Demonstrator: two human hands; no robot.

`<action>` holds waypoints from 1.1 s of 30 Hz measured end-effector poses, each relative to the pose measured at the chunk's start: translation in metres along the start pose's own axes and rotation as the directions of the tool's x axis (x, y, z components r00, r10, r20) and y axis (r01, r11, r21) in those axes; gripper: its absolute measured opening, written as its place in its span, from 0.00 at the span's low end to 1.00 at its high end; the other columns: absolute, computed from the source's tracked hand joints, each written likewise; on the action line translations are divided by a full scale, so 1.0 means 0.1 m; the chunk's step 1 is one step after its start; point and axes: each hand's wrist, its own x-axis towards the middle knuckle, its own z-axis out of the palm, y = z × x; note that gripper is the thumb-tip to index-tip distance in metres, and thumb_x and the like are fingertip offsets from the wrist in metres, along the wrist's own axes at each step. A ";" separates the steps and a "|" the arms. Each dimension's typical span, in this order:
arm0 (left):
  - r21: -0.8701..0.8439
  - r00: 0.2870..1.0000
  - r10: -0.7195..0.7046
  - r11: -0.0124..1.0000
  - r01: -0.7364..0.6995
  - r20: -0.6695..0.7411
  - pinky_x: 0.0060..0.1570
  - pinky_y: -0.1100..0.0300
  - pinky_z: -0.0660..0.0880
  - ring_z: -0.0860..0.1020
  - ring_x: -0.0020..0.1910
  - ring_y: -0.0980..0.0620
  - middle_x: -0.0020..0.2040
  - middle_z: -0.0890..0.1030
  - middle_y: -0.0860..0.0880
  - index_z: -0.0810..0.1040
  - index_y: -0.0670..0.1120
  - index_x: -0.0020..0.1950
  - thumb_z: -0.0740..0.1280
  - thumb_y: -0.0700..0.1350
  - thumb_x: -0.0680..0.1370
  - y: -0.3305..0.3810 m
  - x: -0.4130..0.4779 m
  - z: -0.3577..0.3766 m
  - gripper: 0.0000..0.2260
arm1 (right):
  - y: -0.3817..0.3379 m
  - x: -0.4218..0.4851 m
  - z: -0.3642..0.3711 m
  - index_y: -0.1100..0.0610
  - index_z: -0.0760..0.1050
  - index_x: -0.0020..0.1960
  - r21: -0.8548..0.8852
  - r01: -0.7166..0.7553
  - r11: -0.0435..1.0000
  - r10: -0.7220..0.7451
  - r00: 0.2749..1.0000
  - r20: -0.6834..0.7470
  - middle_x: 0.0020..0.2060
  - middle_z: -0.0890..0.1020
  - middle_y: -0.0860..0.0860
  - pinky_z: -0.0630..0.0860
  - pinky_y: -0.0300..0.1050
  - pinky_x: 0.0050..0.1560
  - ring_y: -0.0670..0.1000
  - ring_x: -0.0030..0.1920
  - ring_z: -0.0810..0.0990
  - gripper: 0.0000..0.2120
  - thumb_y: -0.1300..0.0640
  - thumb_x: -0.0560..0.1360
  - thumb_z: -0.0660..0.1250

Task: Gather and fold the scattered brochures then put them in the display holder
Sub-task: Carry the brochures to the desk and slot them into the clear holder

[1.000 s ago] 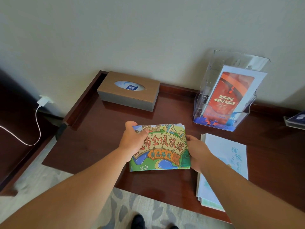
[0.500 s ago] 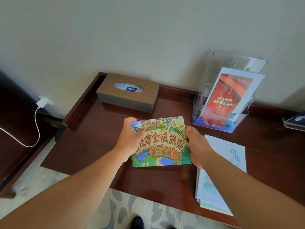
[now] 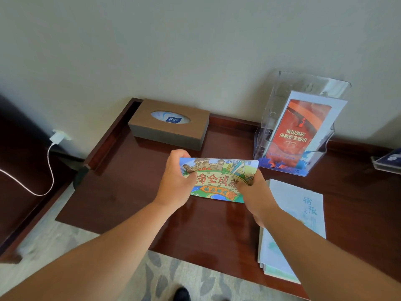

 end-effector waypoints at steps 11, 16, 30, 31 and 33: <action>0.255 0.995 0.090 0.962 -0.095 0.031 0.40 0.54 0.81 0.78 0.52 0.57 0.56 0.74 0.53 0.62 0.65 0.54 0.67 0.40 0.76 -0.06 -0.03 -0.06 0.21 | 0.07 -0.05 -0.01 0.51 0.72 0.63 -0.112 -0.016 0.994 0.018 1.000 0.015 0.53 0.82 0.48 0.80 0.42 0.45 0.47 0.50 0.83 0.13 0.59 0.79 0.65; 0.200 0.973 -0.180 0.968 0.150 0.144 0.46 0.49 0.81 0.80 0.50 0.54 0.60 0.72 0.52 0.62 0.66 0.63 0.67 0.41 0.74 -0.16 0.05 -0.07 0.27 | 0.10 -0.02 0.01 0.53 0.66 0.64 -0.329 -0.078 0.941 0.080 0.997 -0.006 0.49 0.80 0.49 0.82 0.49 0.44 0.49 0.46 0.82 0.16 0.58 0.78 0.65; 0.783 0.940 -0.032 0.562 -0.265 0.341 0.75 0.45 0.49 0.46 0.79 0.44 0.80 0.49 0.45 0.56 0.54 0.77 0.58 0.61 0.79 -0.52 -0.19 0.21 0.29 | 0.29 -0.03 0.17 0.45 0.53 0.77 -0.825 0.239 0.511 -0.132 0.971 0.200 0.77 0.52 0.49 0.64 0.56 0.71 0.56 0.75 0.54 0.39 0.40 0.72 0.69; 0.768 0.915 -0.005 0.545 -0.336 0.404 0.75 0.45 0.47 0.45 0.79 0.45 0.80 0.50 0.45 0.55 0.53 0.78 0.56 0.60 0.80 -0.53 -0.22 0.26 0.28 | 0.31 -0.03 0.18 0.45 0.52 0.78 -0.830 0.272 0.487 -0.114 0.962 0.248 0.78 0.51 0.49 0.63 0.56 0.72 0.56 0.76 0.52 0.39 0.40 0.74 0.67; 0.756 0.878 0.000 0.509 -0.412 0.478 0.76 0.46 0.44 0.43 0.79 0.45 0.81 0.48 0.44 0.51 0.51 0.79 0.52 0.60 0.81 -0.58 -0.27 0.35 0.29 | 0.34 -0.02 0.18 0.46 0.49 0.79 -0.847 0.286 0.447 -0.076 0.956 0.283 0.79 0.50 0.49 0.62 0.55 0.72 0.56 0.77 0.51 0.40 0.38 0.74 0.66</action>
